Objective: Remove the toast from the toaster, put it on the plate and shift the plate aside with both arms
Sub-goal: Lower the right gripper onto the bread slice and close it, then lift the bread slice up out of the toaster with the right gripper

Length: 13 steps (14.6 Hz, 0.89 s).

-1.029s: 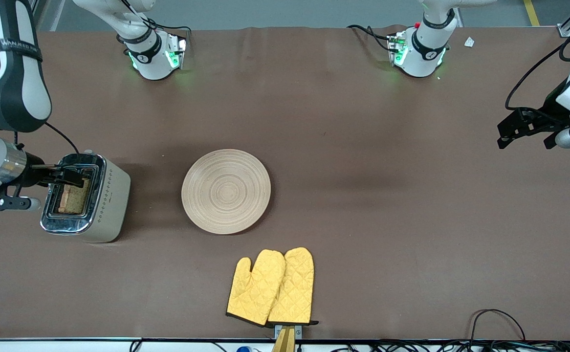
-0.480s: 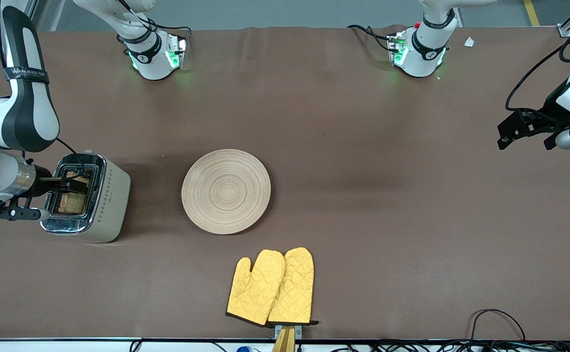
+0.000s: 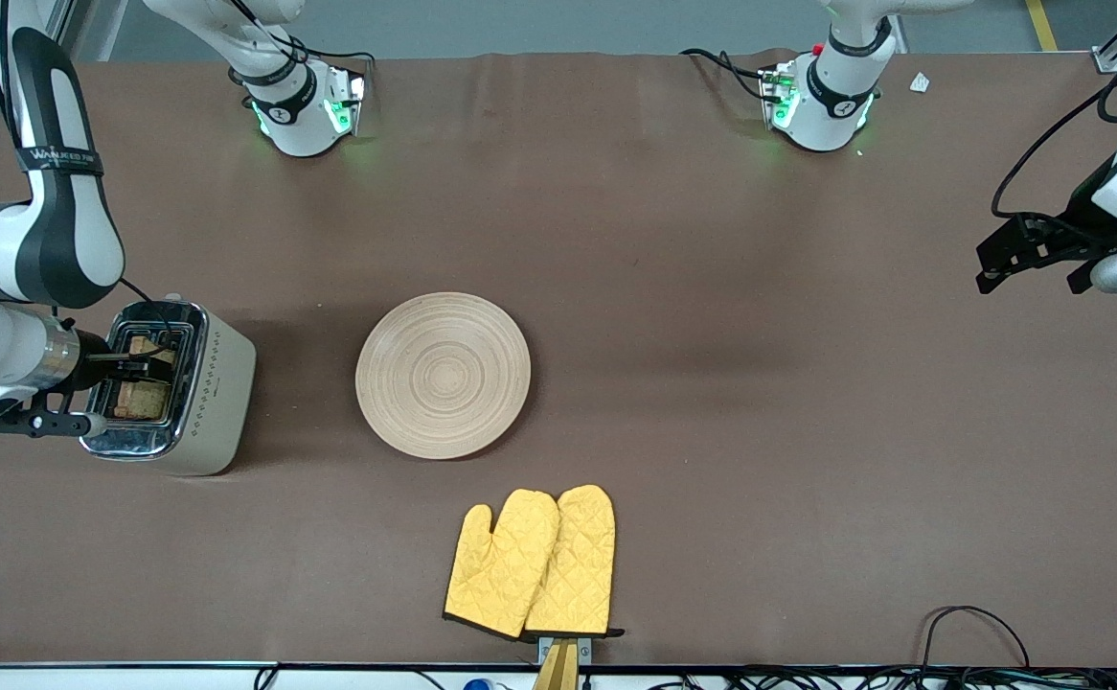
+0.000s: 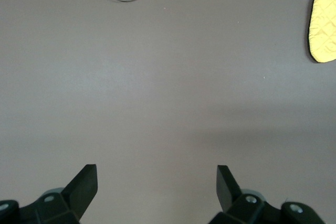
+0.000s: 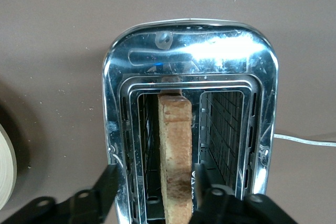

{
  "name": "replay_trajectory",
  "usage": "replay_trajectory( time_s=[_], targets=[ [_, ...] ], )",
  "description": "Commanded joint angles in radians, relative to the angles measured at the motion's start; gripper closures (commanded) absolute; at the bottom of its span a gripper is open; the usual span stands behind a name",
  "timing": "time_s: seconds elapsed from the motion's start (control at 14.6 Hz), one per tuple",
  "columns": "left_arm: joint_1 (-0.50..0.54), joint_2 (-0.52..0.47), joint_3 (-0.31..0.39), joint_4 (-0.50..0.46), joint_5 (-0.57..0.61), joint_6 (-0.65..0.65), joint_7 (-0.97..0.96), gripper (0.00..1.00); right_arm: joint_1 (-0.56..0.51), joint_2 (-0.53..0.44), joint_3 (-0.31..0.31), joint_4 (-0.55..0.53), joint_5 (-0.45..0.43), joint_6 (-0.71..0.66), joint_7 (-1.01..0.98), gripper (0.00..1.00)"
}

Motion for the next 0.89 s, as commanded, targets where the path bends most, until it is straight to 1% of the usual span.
replay_trajectory(
  time_s=[0.0,0.07,0.21,0.27,0.48,0.62,0.69,0.75,0.82],
  targets=[
    [0.003,0.012,-0.001,0.023,0.021,-0.001,0.008,0.00,-0.007,0.006,0.006,0.002,-0.017,0.010,-0.004,0.97],
    [0.003,0.012,-0.001,0.023,0.020,0.001,0.008,0.00,-0.007,0.004,0.006,0.010,-0.017,0.004,-0.005,1.00],
    [0.003,0.012,-0.001,0.023,0.020,0.001,0.008,0.00,-0.001,-0.016,0.008,0.045,-0.049,-0.016,-0.028,1.00],
    [0.003,0.012,-0.003,0.023,0.020,0.001,0.009,0.00,0.001,-0.030,0.011,0.083,-0.070,-0.050,-0.036,1.00],
    [0.003,0.012,-0.001,0.023,0.020,0.001,0.009,0.00,0.007,-0.054,0.022,0.240,-0.078,-0.237,-0.076,1.00],
    [0.003,0.012,-0.001,0.023,0.020,0.002,0.009,0.00,0.012,-0.056,0.064,0.317,-0.069,-0.363,-0.056,1.00],
    [0.003,0.012,-0.001,0.023,0.020,0.002,0.009,0.00,0.012,-0.056,0.101,0.323,-0.057,-0.372,-0.017,1.00],
    [0.003,0.012,-0.001,0.023,0.020,0.002,0.009,0.00,0.012,-0.056,0.124,0.323,-0.010,-0.372,0.052,1.00],
    [0.003,0.012,-0.001,0.023,0.020,0.002,0.009,0.00,0.012,-0.056,0.132,0.314,0.059,-0.363,0.098,1.00]
  ],
)
